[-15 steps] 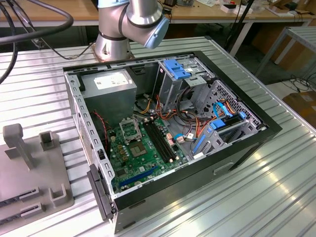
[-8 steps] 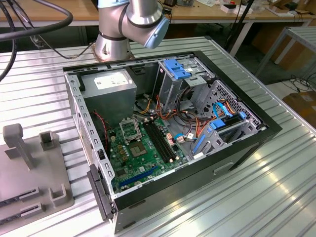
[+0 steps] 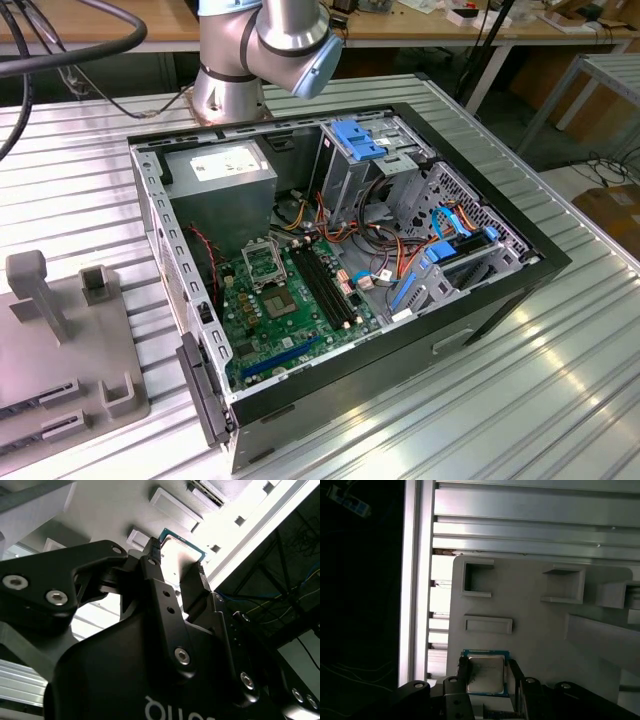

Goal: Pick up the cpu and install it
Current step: 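Pick up the cpu and move it towards the insertion slot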

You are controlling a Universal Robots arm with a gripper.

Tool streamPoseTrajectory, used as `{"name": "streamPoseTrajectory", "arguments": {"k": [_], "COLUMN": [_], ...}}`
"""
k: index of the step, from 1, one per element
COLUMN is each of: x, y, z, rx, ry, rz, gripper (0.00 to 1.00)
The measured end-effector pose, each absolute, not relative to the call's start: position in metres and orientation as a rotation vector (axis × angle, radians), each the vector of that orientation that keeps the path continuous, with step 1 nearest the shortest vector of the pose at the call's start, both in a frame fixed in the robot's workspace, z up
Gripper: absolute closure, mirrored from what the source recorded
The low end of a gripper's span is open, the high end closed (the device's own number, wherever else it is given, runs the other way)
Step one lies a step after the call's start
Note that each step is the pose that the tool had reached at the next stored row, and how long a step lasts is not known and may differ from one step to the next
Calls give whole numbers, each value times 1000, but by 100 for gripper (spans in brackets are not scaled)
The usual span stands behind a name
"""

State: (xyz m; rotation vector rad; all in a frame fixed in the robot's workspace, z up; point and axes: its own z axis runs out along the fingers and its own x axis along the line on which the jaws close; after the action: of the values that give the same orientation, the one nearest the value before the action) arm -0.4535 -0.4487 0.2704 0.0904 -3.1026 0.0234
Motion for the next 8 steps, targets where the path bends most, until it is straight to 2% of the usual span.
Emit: {"name": "streamPoseTrajectory", "arguments": {"k": [8], "x": [-454], "y": [-449], "z": [273], "rx": [90], "ry": [-3103], "rz": [23], "gripper": [59]}}
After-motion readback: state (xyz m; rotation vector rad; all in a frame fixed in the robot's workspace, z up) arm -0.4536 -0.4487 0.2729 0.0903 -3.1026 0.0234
